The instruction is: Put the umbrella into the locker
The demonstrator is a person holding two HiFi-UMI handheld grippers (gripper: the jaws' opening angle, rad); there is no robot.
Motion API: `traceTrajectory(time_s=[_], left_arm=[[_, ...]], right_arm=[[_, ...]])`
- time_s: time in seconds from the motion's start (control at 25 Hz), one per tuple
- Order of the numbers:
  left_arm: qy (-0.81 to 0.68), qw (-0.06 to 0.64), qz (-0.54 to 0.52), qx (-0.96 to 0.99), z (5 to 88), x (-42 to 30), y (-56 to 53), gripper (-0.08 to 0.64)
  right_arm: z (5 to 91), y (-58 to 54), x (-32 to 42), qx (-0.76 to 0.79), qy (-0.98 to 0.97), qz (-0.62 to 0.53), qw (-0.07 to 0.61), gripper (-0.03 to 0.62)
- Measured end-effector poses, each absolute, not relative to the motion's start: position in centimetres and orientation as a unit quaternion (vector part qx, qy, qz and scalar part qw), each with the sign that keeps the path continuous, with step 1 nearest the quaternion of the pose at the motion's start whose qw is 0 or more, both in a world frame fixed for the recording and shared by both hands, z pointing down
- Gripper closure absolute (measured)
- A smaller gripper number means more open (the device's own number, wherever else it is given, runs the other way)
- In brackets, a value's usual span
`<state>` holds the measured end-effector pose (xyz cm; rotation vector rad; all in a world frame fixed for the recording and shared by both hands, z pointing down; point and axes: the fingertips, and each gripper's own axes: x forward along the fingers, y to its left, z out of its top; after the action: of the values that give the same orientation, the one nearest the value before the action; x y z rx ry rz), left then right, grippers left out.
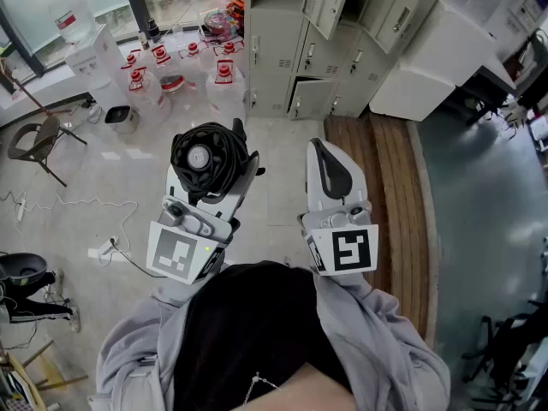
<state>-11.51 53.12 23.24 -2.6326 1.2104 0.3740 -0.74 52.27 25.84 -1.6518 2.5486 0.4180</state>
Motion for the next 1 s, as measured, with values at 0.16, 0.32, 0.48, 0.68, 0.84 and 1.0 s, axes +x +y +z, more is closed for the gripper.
traceTrajectory(time_s=[0.16,0.32,0.48,0.68,0.84,1.0], left_arm=[[0.434,0.080,0.083,-0.894,25.5,-10.8,50.2,0.311],[0.458,0.047,0.058,-0.886,27.5,-10.8,48.4,0.312],[0.461,0.051,0.055,-0.884,27.8,-10.4,48.0,0.313],[0.464,0.057,0.067,-0.881,27.0,-9.4,47.2,0.312],[0.464,0.058,0.061,-0.882,27.5,-8.9,46.5,0.311],[0.460,0.058,0.064,-0.884,27.7,-9.0,45.6,0.311]], right_arm=[[26.6,50.5,-0.1,-0.543,0.829,0.127,0.030,0.589],[27.4,49.5,0.2,-0.544,0.831,0.118,0.027,0.589],[27.6,49.0,0.3,-0.536,0.835,0.119,0.035,0.589],[27.5,48.1,1.6,-0.528,0.838,0.128,0.042,0.589],[28.1,47.2,2.1,-0.527,0.841,0.120,0.043,0.589],[28.6,46.1,1.8,-0.524,0.843,0.116,0.041,0.589]])
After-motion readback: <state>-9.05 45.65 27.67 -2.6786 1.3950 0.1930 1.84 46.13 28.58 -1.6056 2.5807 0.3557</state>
